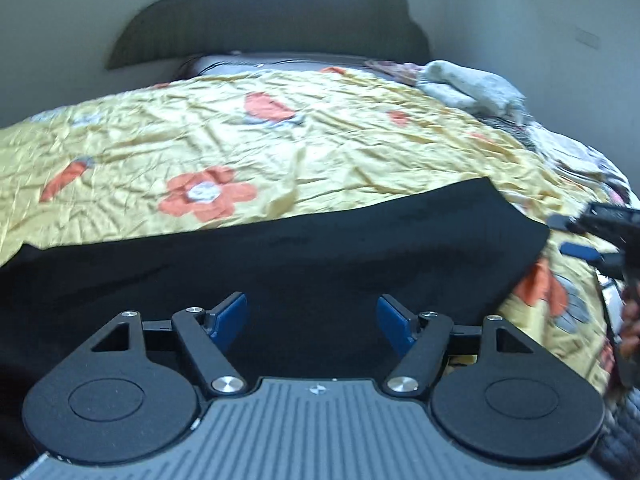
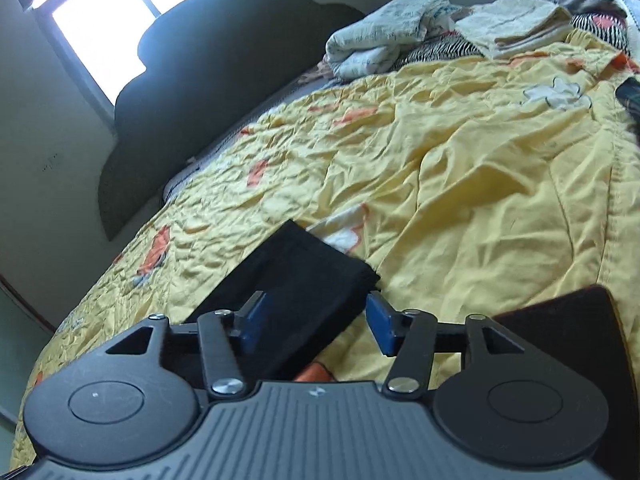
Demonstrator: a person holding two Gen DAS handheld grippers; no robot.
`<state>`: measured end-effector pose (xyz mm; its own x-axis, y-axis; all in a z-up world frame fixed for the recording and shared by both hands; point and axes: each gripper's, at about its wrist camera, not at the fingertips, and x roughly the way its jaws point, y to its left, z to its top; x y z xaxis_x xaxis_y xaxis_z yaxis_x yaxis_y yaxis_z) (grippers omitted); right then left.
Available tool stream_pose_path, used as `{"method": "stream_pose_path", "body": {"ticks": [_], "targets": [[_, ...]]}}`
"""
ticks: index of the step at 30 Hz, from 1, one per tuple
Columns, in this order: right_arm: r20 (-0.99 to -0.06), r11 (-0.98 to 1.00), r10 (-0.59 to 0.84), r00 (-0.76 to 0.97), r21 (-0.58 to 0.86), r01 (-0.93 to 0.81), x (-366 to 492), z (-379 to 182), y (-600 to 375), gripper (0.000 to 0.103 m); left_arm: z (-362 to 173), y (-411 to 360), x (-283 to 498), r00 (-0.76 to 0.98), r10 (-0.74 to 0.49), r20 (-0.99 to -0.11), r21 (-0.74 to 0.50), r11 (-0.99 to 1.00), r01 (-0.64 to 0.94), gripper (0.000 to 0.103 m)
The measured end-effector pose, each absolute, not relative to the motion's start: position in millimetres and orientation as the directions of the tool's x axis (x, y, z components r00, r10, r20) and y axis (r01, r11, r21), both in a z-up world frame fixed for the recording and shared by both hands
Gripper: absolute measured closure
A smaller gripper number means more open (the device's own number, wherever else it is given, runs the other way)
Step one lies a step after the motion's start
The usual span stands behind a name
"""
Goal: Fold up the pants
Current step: 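Open both tools to release the trouser leg, then grasp the folded trouser edge with the right tool while the left tool approaches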
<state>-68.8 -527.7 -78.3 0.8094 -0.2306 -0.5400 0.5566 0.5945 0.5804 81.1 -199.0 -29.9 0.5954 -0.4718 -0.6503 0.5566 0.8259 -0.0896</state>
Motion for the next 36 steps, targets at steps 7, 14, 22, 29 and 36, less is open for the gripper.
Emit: {"method": "stream_pose_path", "body": {"ticks": [7,14,22,29,36], "targets": [[-0.542,0.541,-0.130,0.830,0.663,0.517,-62.6,-98.0,-524.5,0.049,-49.5,-214.3,70.5,0.575,-0.436,-0.692,0.003,0.795,0.607,0.028],[-0.480,0.497,-0.146,0.865,0.720,0.483,-51.0,-104.1,-530.6,0.049,-28.7,-217.2,60.3,0.605,-0.489,-0.628,0.003,0.776,0.630,0.028],[-0.444,0.467,-0.161,0.881,0.752,0.465,-24.6,-112.7,-538.9,0.050,-22.4,-212.2,77.9,0.564,-0.502,-0.656,-0.104,0.800,0.591,0.027],[-0.440,0.449,-0.176,0.881,0.760,0.469,-12.6,-112.5,-546.2,0.075,-27.2,-213.9,80.4,0.542,-0.498,-0.677,-0.115,0.799,0.590,0.027],[-0.429,0.573,-0.161,0.889,0.693,0.438,-6.2,-100.1,-536.9,0.093,-32.2,-204.7,105.1,0.402,-0.596,-0.696,-0.353,0.770,0.531,0.027]]}}
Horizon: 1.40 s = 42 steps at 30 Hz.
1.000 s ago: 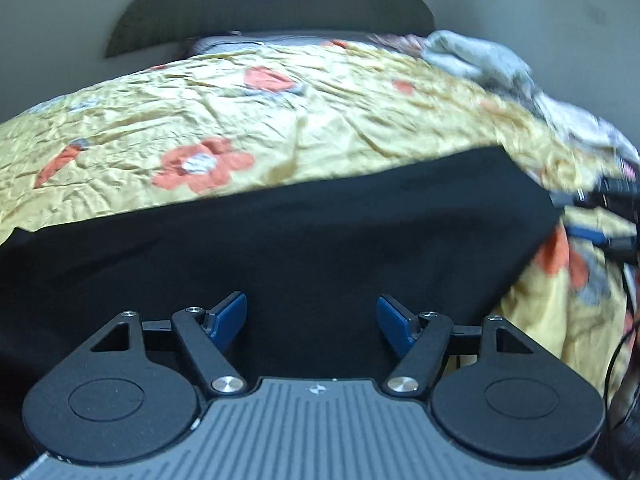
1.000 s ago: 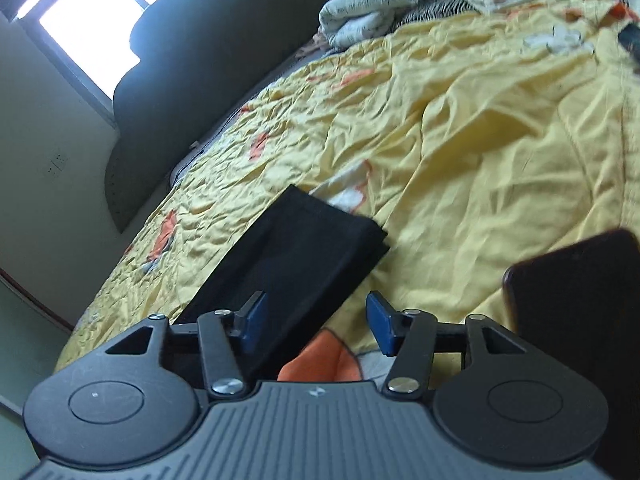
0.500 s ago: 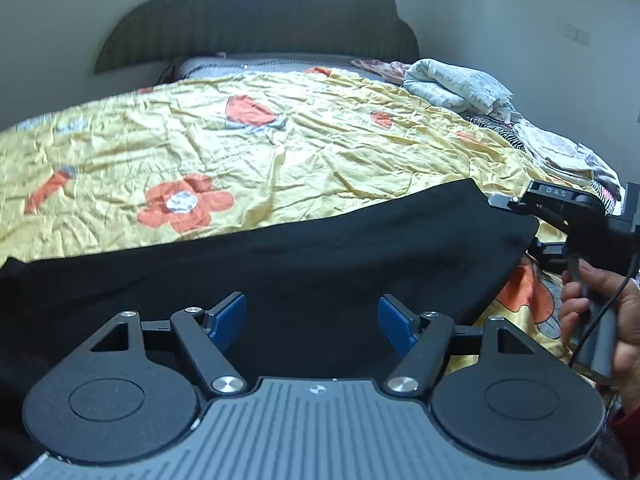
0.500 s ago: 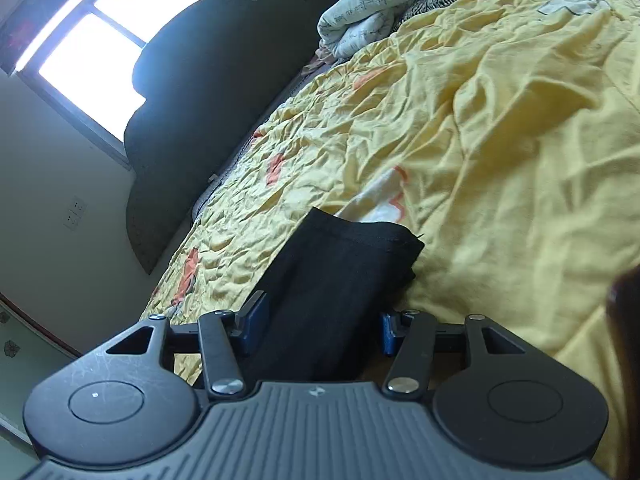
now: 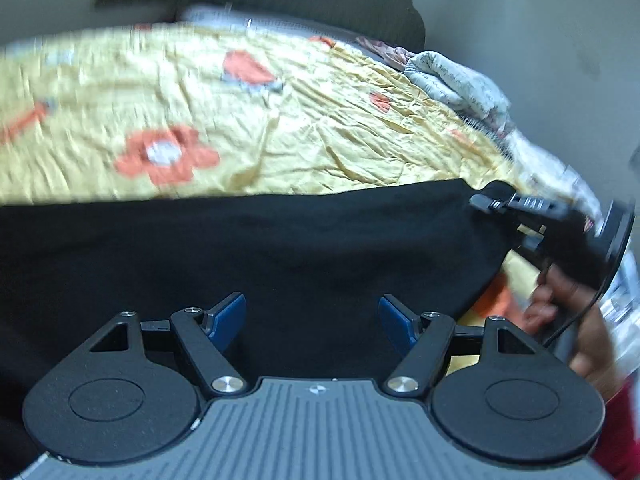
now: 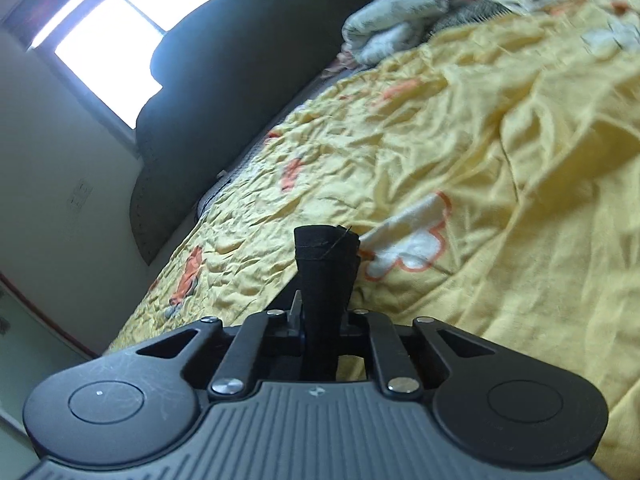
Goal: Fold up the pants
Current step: 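Grasp the folded trouser edge with the right tool while the left tool approaches, then grasp the trouser edge with the left tool while the right tool holds beside it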
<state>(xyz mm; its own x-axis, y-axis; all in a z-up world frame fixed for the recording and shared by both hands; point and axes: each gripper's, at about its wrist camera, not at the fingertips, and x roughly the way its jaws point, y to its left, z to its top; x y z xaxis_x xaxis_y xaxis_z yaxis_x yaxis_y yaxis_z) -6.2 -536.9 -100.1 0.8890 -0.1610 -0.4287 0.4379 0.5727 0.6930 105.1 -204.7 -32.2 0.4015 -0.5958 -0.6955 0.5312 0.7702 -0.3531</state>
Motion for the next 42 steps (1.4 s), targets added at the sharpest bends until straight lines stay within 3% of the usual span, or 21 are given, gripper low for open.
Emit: {"method": "stream_pose_path", "body": {"ticks": [5,11,21,26,28,30,33,36,38,39,40,42], "targets": [[-0.426,0.766,-0.184,0.886,0.503,0.401,1.5,-74.8,-504.3,0.094,-43.5,-198.0,136.9,0.280,-0.721,-0.634,-0.617,0.690,0.378,0.026],[-0.431,0.864,-0.135,0.892,0.390,0.319,7.6,-64.3,-470.4,0.094,-54.0,-207.6,159.7,0.177,-0.857,-0.485,-0.828,0.514,0.222,0.024],[-0.436,0.960,-0.089,0.896,0.201,0.193,4.4,-58.9,-420.0,0.094,-75.1,-241.5,188.2,0.129,-0.924,-0.361,-0.928,0.369,0.043,0.022],[-0.406,0.996,-0.053,0.912,0.043,0.077,-8.7,-50.5,-382.1,0.093,-80.9,-248.6,194.2,0.144,-0.923,-0.356,-0.932,0.362,0.020,0.022],[-0.391,0.999,-0.034,0.920,-0.024,0.027,-13.7,-48.6,-365.7,0.093,-81.7,-247.6,194.7,0.151,-0.919,-0.364,-0.927,0.373,0.035,0.031],[-0.378,0.996,-0.014,0.926,-0.083,-0.018,-17.6,-48.3,-350.6,0.093,-81.5,-246.0,195.2,0.147,-0.907,-0.395,-0.912,0.406,0.056,0.066],[-0.373,0.989,-0.011,0.928,-0.141,-0.045,-18.9,-50.3,-335.5,0.093,-80.4,-243.3,193.2,0.156,-0.878,-0.452,-0.876,0.470,0.108,0.094],[-0.396,0.987,-0.008,0.918,-0.152,-0.057,-15.5,-52.3,-330.7,0.090,-76.2,-239.7,186.5,0.183,-0.854,-0.486,-0.840,0.515,0.170,0.099],[-0.422,0.987,-0.012,0.906,-0.150,-0.057,-12.7,-53.8,-330.2,0.073,-72.7,-238.5,181.2,0.200,-0.835,-0.512,-0.809,0.547,0.213,0.099],[-0.431,0.987,-0.024,0.902,-0.155,-0.047,-11.6,-54.8,-331.9,0.053,-71.2,-238.5,179.0,0.213,-0.825,-0.524,-0.794,0.563,0.230,0.099],[-0.427,0.986,-0.041,0.903,-0.164,-0.033,-12.3,-54.9,-331.8,0.040,-69.2,-238.4,176.3,0.226,-0.815,-0.533,-0.777,0.578,0.251,0.099],[-0.403,0.983,-0.033,0.914,-0.176,-0.042,-17.6,-52.9,-330.8,0.042,-67.5,-237.7,173.2,0.239,-0.807,-0.540,-0.758,0.590,0.278,0.099]]}}
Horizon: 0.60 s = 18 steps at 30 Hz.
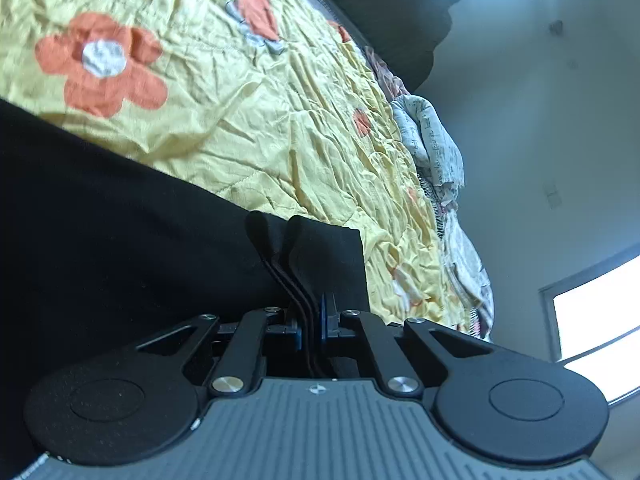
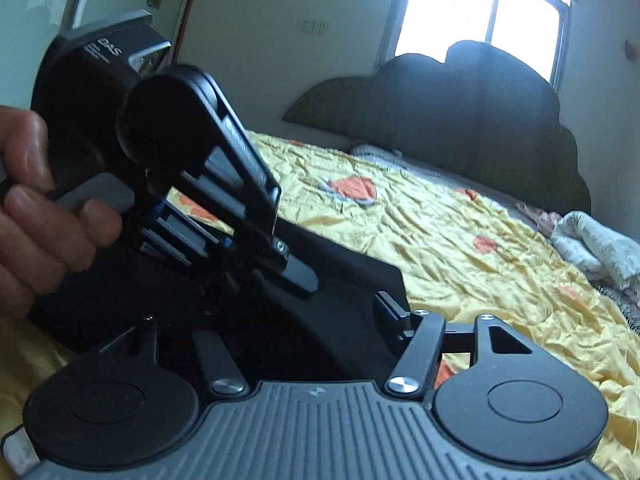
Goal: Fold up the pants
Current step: 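Grasp the trouser edge with the left tool while the right tool holds beside it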
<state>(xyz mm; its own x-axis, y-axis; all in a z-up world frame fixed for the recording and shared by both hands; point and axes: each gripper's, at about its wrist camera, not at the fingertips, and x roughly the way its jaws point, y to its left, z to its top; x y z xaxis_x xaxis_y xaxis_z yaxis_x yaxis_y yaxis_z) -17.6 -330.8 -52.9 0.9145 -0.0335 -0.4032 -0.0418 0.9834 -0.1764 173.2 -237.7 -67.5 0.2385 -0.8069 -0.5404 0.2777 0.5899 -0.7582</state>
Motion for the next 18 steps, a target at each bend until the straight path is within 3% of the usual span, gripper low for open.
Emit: {"method": "stream_pose_path", "body": {"ticks": [2,4,5,7,10,11,18], "targets": [[-0.400,0.981,-0.017,0.916,-0.183,-0.062,-20.6,-51.1,-328.8,0.045,-67.7,-238.3,173.0,0.240,-0.806,-0.541,-0.755,0.591,0.283,0.099],[-0.407,0.975,-0.024,0.913,-0.213,-0.070,-21.2,-51.9,-324.3,0.076,-68.6,-240.1,173.5,0.242,-0.811,-0.533,-0.762,0.584,0.280,0.094],[-0.414,0.971,-0.028,0.910,-0.227,-0.074,-21.8,-52.5,-321.0,0.080,-68.9,-239.6,174.0,0.251,-0.812,-0.527,-0.767,0.582,0.271,0.080],[-0.422,0.964,-0.026,0.906,-0.249,-0.088,-23.2,-54.4,-314.3,0.091,-69.1,-235.9,174.4,0.277,-0.807,-0.521,-0.772,0.584,0.251,0.077],[-0.422,0.951,-0.032,0.906,-0.290,-0.102,-24.8,-57.7,-304.0,0.092,-67.5,-233.6,174.8,0.281,-0.808,-0.518,-0.767,0.584,0.265,0.082],[-0.423,0.950,-0.030,0.905,-0.293,-0.106,-25.6,-58.0,-301.1,0.092,-65.1,-233.0,173.1,0.290,-0.797,-0.530,-0.748,0.600,0.282,0.098],[-0.421,0.971,0.015,0.907,-0.211,-0.114,-28.2,-50.3,-294.1,0.092,-44.5,-213.8,157.1,0.371,-0.744,-0.555,-0.629,0.668,0.398,0.098]]}}
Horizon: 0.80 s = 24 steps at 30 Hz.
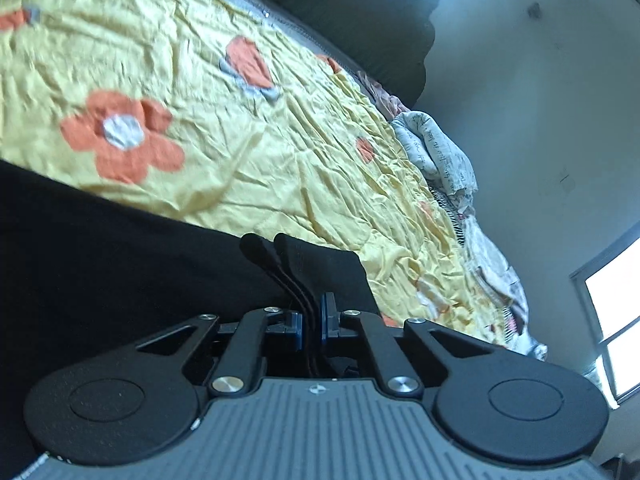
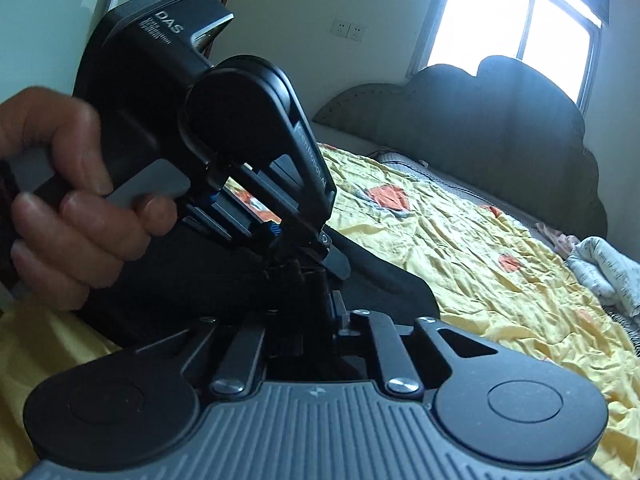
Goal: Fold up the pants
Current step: 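Grasp the trouser edge with the left tool while the right tool holds beside it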
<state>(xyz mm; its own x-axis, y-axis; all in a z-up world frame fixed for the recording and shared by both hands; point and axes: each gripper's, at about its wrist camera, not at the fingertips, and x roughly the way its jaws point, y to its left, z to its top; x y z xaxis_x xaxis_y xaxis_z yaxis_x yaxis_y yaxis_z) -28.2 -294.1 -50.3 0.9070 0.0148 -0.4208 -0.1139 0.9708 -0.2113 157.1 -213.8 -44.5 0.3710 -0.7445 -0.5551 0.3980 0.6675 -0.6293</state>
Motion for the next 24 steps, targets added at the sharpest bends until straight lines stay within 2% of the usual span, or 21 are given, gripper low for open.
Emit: {"method": "stream_pose_path", "body": {"ticks": [17,24], "targets": [[-0.421,0.963,0.187,0.888,-0.101,-0.251,-9.9,-42.2,-253.0,0.092,-20.0,-154.0,144.0,0.495,-0.622,-0.607,-0.397,0.777,0.489,0.098],[-0.417,0.948,0.253,0.873,-0.071,-0.309,5.7,-44.0,-254.4,0.092,-18.9,-129.2,140.8,0.542,-0.569,-0.618,-0.344,0.816,0.465,0.098]]}}
